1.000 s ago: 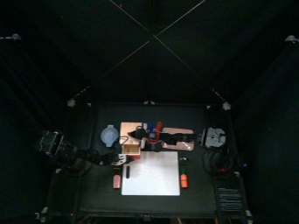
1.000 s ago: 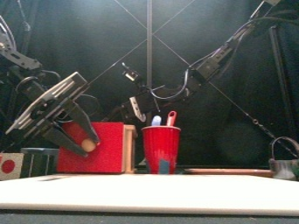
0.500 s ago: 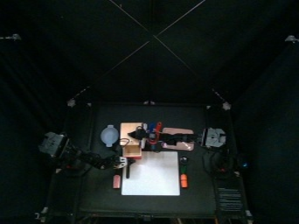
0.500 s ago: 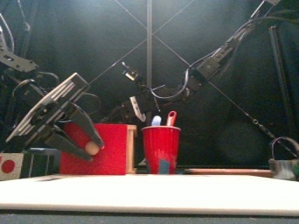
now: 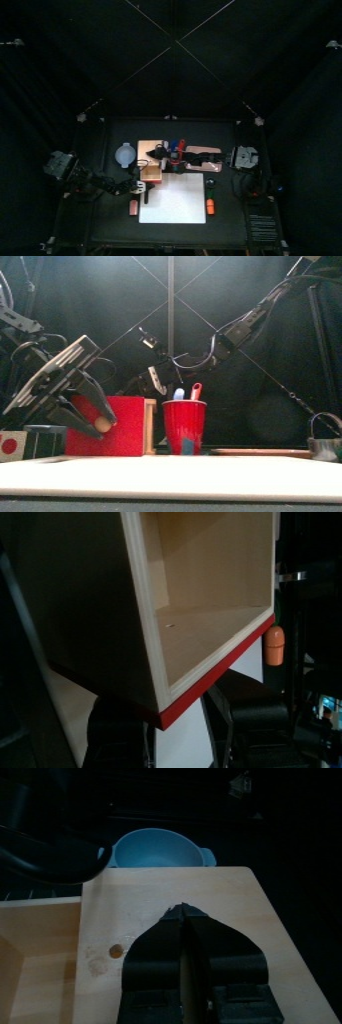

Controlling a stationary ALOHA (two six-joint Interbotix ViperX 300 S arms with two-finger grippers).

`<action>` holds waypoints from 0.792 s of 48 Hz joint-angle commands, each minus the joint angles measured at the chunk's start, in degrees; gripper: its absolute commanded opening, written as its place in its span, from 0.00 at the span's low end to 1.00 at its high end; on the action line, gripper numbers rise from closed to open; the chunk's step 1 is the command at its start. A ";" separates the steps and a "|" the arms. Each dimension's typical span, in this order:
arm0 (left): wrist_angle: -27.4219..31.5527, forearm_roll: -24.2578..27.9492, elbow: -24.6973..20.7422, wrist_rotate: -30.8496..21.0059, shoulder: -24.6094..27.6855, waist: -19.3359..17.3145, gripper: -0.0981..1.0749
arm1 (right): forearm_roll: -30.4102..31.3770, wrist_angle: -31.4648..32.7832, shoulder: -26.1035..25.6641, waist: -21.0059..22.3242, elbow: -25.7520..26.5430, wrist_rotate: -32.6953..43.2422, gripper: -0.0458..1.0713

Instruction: Open drawer

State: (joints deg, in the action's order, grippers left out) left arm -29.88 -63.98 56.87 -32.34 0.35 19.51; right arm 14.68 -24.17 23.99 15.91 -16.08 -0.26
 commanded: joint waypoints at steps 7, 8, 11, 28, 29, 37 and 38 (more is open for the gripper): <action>-0.44 -0.44 -1.93 1.85 0.00 1.14 0.49 | 0.09 0.79 -0.70 -0.35 -0.18 -0.18 0.05; -0.53 -0.53 -1.85 1.85 0.00 1.23 0.49 | 0.09 0.79 -0.70 -0.35 -0.18 -0.18 0.05; -0.70 -0.62 -1.67 2.02 0.09 1.23 0.49 | 0.09 0.79 -0.70 -0.35 -0.09 -0.18 0.05; -2.37 -0.97 -0.35 2.20 -0.09 1.14 0.58 | 0.18 0.79 -0.70 -0.35 -0.09 -0.18 0.05; -2.37 -0.97 -0.44 2.20 -0.09 1.14 0.59 | 0.18 0.79 -0.70 -0.35 -0.09 -0.18 0.05; -2.90 -0.79 -0.62 2.20 -0.35 0.88 0.69 | 0.18 0.79 -0.70 -0.35 0.00 -0.18 0.05; -2.99 -0.70 -0.62 2.29 -0.44 0.88 0.70 | 0.18 0.79 -0.70 -0.35 0.00 -0.18 0.05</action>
State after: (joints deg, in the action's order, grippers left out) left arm -32.17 -65.13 57.13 -30.50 0.62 20.39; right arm 14.77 -24.17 23.99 15.82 -16.00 -0.26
